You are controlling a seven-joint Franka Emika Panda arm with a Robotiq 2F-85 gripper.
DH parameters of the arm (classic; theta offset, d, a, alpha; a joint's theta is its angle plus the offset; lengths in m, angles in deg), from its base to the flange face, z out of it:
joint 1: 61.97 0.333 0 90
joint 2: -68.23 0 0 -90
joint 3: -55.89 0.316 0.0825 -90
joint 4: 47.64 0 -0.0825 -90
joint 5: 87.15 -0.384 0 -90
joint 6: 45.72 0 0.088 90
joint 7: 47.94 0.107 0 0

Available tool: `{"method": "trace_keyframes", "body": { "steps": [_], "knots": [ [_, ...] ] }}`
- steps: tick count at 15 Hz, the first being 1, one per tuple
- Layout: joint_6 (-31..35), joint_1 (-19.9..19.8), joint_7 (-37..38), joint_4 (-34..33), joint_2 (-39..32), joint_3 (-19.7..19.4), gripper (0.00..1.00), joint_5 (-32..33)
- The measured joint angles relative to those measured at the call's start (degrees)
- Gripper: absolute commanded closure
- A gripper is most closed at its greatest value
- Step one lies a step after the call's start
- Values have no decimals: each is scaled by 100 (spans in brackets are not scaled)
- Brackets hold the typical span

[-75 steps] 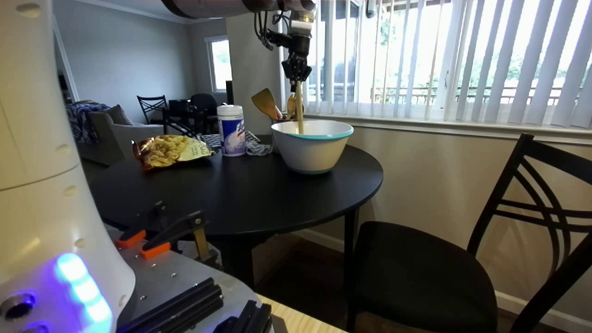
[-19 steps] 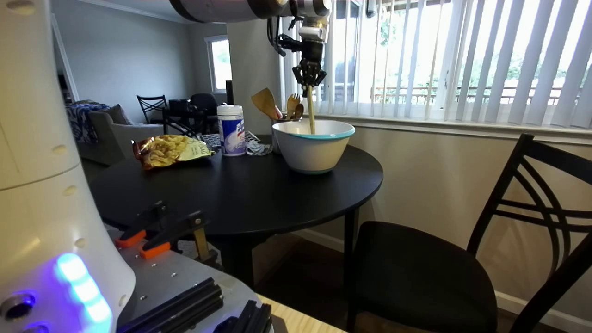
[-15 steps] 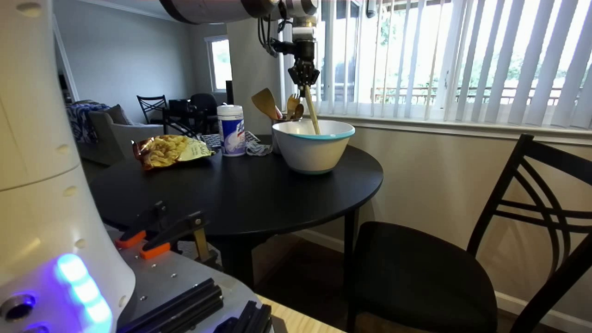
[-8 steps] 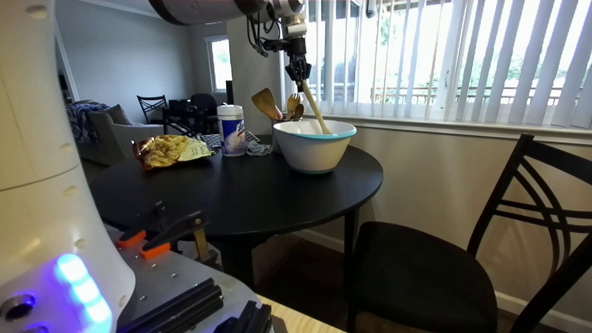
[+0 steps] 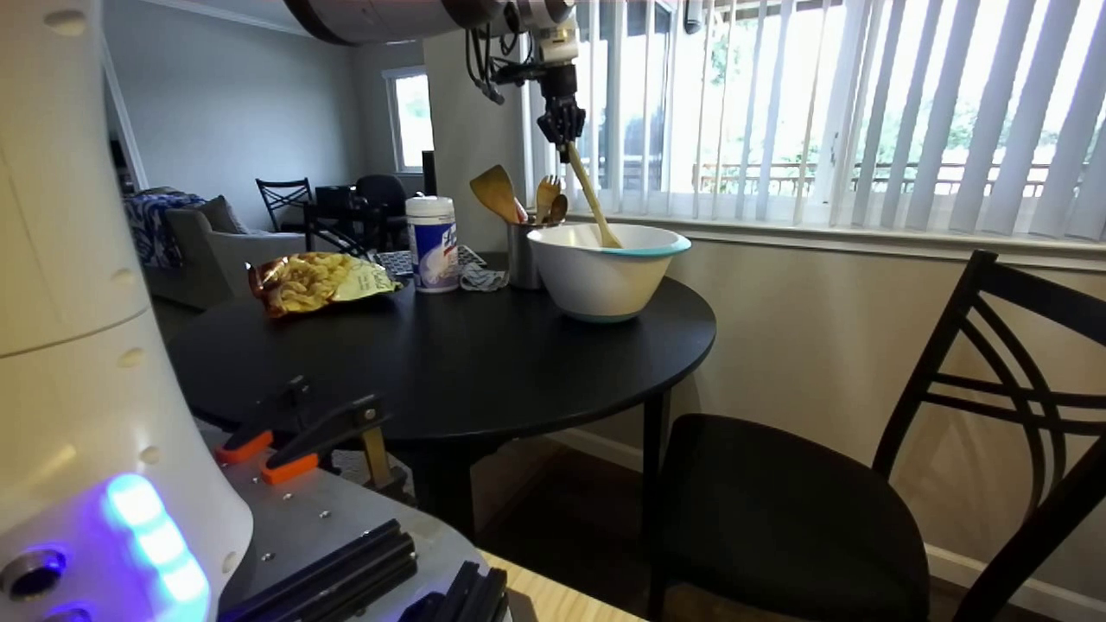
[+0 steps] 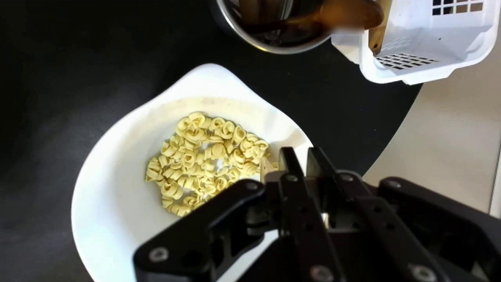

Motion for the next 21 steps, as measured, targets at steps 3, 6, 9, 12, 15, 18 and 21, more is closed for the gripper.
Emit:
{"method": "trace_keyframes", "body": {
  "steps": [3,6,9,12,15,18,21],
  "knots": [
    [72,-145,311,0,23,127,97,-290],
    [73,-300,691,0,32,258,97,-568],
    [73,-423,982,0,32,347,97,-744],
    [-3,-512,1403,1,32,424,97,-898],
    [-265,-607,1922,3,30,516,97,-1095],
    [-502,-711,2236,7,13,612,97,-1248],
    [-620,-781,2372,12,-18,632,97,-1284]
  ]
}}
